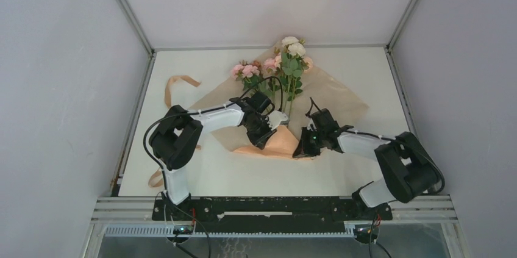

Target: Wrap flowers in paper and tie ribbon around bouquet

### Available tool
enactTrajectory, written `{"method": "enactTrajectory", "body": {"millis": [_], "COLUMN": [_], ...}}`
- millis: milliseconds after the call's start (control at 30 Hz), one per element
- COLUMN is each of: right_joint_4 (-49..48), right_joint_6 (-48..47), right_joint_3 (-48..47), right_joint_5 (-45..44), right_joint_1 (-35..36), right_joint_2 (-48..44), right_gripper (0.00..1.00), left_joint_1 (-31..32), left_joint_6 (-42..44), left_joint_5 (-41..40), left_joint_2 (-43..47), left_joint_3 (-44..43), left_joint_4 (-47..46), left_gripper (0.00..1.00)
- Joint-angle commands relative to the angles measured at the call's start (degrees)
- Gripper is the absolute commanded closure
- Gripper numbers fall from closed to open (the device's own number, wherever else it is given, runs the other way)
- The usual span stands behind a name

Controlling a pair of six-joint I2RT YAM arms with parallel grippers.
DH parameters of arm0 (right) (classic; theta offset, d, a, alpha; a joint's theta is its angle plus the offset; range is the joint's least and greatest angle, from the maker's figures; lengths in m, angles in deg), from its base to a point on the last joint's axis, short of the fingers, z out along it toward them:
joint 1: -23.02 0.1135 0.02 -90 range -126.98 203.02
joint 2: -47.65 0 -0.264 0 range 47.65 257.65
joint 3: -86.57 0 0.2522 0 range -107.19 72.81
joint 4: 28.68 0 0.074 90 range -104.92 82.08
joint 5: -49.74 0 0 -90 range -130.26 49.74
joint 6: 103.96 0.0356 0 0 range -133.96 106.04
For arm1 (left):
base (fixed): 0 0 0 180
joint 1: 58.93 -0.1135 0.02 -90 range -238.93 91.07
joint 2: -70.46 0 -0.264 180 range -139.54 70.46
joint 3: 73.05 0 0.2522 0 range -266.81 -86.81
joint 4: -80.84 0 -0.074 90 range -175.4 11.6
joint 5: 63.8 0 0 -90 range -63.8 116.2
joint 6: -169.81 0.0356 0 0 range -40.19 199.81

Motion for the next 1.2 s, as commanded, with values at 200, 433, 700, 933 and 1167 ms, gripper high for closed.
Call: {"method": "enactTrajectory", "body": {"millis": [200,433,700,933,1167], "right_joint_4": [13.4,11.9,-7.5,-1.1,2.6], "right_joint_6": [-2.4,-3.5,4.5,1.5,1.9], "right_joint_3": [8.3,-2.6,-8.7,-5.8,5.6], "right_joint_5": [-5.8,-10.2,3.8,-4.9,-4.7], "right_joint_1": [-13.0,-6.5,1.7,1.4,-5.5], "right_joint_2": [-20.4,-22.9,-2.3,-0.4,-7.0], "right_gripper": [1.0,1.0,1.0,1.0,1.0], "left_joint_1": [-0.3,-0.4,-3.2,-3.4,-3.3], "left_joint_6": [-0.3,-0.4,-2.0,-1.9,-1.8], "left_joint_5": [1.0,2.5,5.8,5.6,4.9], "left_joint_2": [0.8,1.3,3.2,2.6,1.8], "left_joint_3": [1.6,1.4,0.2,0.7,1.0], "left_joint_4": [0.1,0.5,1.1,0.9,1.1], "left_gripper": [0.8,0.8,0.77,0.76,0.75]}}
